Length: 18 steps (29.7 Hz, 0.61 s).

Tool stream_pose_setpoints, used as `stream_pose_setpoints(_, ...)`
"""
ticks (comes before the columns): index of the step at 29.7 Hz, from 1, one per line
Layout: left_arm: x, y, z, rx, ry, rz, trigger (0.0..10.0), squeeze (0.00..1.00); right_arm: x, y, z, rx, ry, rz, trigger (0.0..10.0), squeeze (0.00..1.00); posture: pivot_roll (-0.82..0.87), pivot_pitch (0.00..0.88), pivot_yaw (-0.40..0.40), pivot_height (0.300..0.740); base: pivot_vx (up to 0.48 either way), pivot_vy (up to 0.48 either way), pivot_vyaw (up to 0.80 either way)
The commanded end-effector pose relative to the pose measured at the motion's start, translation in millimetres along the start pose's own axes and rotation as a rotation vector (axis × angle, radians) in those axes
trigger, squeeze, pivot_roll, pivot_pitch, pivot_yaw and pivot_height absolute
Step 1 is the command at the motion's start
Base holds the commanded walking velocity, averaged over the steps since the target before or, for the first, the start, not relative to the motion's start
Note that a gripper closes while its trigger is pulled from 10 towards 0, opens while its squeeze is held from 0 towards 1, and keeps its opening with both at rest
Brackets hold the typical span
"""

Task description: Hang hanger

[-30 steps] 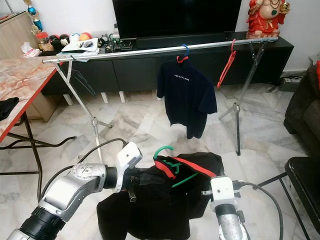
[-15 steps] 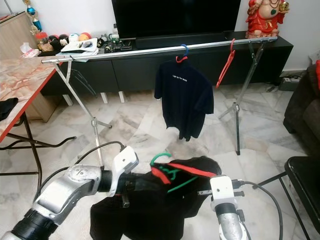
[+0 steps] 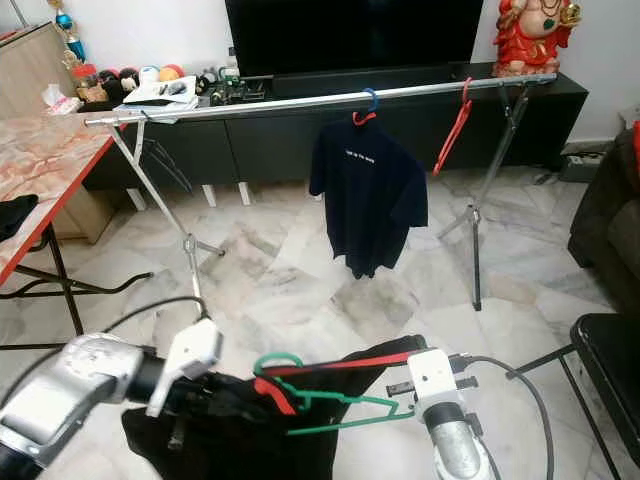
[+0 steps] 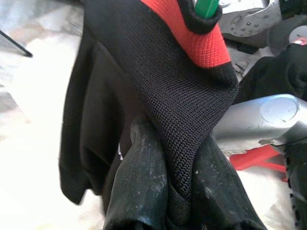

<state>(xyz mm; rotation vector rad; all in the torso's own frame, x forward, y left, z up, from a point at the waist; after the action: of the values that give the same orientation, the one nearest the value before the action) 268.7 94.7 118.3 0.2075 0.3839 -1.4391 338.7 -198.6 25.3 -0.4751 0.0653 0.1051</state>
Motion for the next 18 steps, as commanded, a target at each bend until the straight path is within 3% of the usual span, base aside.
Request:
stream_pose_setpoints(1, -23.3, 13.5, 6.6, 0.008, -0.041, 0.065, 10.0, 0.00, -3.6, -8.1, -14.0, -0.015, 0.061, -0.007, 0.0, 0.00, 0.03, 0.057, 0.073, 0.740, 0.000, 0.000, 0.00)
stream_pose_setpoints(7, -40.6, 17.5, 8.9, -0.010, -0.093, 0.096, 10.0, 0.00, -6.3, -12.4, -22.7, -0.032, 0.100, -0.009, 0.0, 0.00, 0.03, 0.057, 0.073, 0.740, 0.000, 0.000, 0.00)
stream_pose_setpoints(14, -43.0, 7.1, 7.8, -0.009, -0.101, 0.039, 10.0, 0.00, -9.0, -15.1, -27.5, -0.039, 0.119, -0.018, 0.0, 0.00, 0.03, 0.066, 0.082, 0.740, 0.000, 0.000, 0.00)
stream_pose_setpoints(18, -42.4, 10.8, 1.5, -0.002, -0.051, 0.063, 10.0, 0.00, -10.0, -16.4, -28.3, -0.035, 0.118, -0.023, 0.0, 0.00, 0.03, 0.066, 0.083, 0.740, 0.000, 0.000, 0.00)
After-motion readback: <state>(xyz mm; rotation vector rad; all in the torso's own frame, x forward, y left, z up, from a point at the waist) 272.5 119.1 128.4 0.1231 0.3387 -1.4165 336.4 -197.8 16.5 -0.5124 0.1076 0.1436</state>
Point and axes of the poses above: a point about 5 cm out from each wrist's last joint towards the gripper, its own x axis pointing out of the wrist towards the gripper, its own z axis along the axis of the wrist's last joint, y = z × x, the point moved 6 cm from there along x, pointing out of the wrist towards the gripper, and after that the axes turned 6 degrees about -x, right-handed, at the moved point
